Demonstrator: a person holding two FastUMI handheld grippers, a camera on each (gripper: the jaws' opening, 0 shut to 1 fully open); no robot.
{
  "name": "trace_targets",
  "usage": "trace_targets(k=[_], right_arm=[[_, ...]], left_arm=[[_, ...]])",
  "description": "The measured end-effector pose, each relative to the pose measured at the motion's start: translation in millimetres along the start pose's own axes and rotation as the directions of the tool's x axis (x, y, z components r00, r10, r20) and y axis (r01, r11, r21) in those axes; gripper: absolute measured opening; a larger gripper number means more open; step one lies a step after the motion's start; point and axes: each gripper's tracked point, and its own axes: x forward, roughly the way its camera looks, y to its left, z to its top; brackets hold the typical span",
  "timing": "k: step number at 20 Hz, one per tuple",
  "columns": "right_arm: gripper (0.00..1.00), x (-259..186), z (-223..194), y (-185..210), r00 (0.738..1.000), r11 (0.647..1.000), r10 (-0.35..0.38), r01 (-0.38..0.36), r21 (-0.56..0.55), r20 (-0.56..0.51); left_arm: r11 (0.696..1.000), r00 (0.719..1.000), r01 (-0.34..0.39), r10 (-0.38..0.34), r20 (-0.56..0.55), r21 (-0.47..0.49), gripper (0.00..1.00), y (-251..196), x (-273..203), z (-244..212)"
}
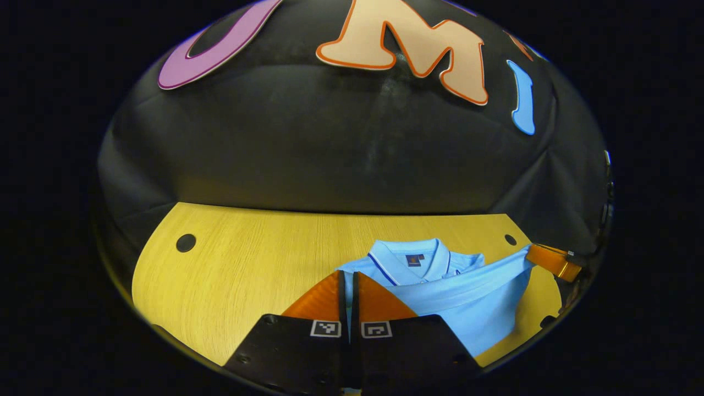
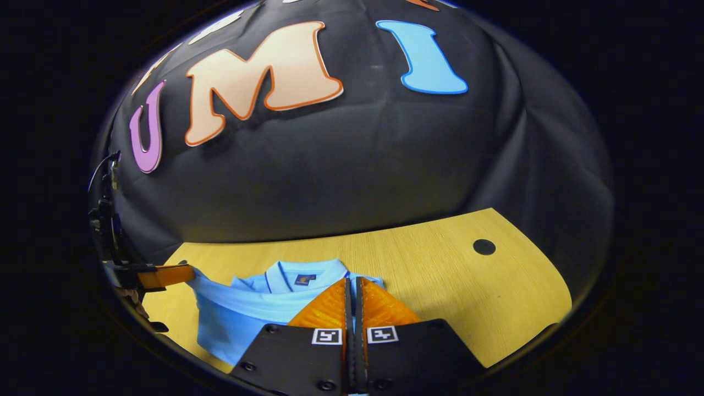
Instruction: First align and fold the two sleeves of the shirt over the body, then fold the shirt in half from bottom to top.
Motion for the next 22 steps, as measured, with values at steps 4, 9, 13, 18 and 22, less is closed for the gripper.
trace_targets(k=[4,9,13,18,22], right_arm=[[0.02,33,-15,-7,0.998,0.998,-0.055,0.054,-0.028,-0.022],[0.35,26,-10,2,0.998,0.995,-0.065,0.067,-0.069,0.019],[0.99,-16,30,12,0.987,0.993,-0.050,0.066,-0.099,0.154],[0.99,-99,71,18,0.958,0.991,-0.017,0.055,-0.125,0.286],[0.99,-168,96,17,0.936,0.993,0.015,0.027,-0.114,0.351]], left_arm=[[0.999,0.999,-0.023,0.024,-0.027,0.023,0.00,8,35,-19],[0.999,0.999,0.014,-0.012,0.050,-0.039,0.38,4,33,-5],[1.000,0.985,-0.015,0.015,0.173,-0.005,0.96,0,-9,24],[0.998,0.952,-0.045,0.033,0.304,0.035,0.96,-24,-95,59],[0.996,0.911,-0.062,0.028,0.412,0.070,0.96,-50,-168,79]])
